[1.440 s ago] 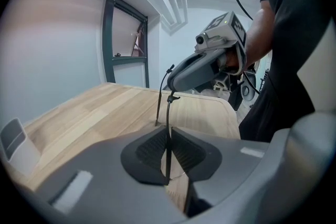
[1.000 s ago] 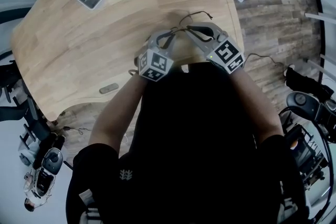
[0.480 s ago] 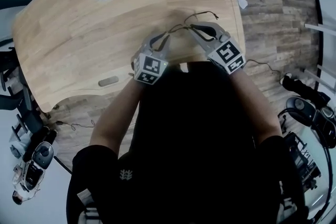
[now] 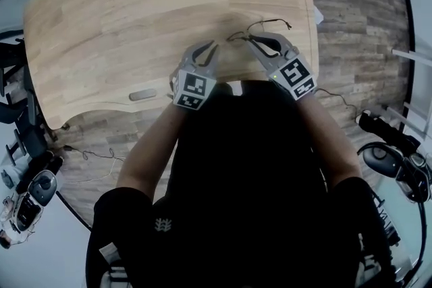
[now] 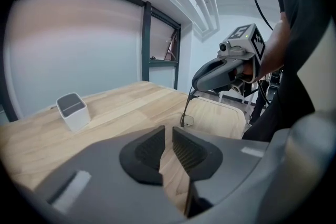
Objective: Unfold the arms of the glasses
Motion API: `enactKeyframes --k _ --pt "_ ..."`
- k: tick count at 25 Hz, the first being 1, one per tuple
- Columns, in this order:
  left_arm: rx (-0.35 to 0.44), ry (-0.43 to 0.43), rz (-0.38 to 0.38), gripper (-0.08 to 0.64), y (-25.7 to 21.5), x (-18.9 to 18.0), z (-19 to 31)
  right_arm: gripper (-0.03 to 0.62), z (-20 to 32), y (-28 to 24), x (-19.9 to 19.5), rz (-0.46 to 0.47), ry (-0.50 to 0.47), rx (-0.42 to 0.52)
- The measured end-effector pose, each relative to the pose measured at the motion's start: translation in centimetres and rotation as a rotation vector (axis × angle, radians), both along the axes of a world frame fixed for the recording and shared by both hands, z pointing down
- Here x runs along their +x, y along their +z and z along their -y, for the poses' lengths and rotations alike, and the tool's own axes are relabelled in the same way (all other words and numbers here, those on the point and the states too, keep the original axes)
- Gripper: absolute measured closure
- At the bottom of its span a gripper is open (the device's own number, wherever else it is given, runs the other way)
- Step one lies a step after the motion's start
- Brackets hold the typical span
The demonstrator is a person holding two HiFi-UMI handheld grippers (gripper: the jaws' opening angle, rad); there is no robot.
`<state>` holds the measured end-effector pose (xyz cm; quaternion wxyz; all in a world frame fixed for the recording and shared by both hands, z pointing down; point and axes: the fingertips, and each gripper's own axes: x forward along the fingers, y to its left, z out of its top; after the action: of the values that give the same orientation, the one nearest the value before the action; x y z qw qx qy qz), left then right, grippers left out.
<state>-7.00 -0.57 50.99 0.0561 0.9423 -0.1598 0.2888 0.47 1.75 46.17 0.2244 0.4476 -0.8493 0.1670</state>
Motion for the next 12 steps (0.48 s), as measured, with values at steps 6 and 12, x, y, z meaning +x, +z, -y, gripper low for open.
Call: enactKeyframes --k 6,12 --pt "0.004 -0.041 -0.011 0.508 -0.3 -1.9 -0.1 0.565 -0.3 -0.3 -1.7 -0.012 -0.027 0.008" --pt "0.005 -0.069 -0.022 0.508 -0.6 -3.7 -0.5 0.565 -0.5 -0.8 -3.6 -0.020 -0.058 0.008"
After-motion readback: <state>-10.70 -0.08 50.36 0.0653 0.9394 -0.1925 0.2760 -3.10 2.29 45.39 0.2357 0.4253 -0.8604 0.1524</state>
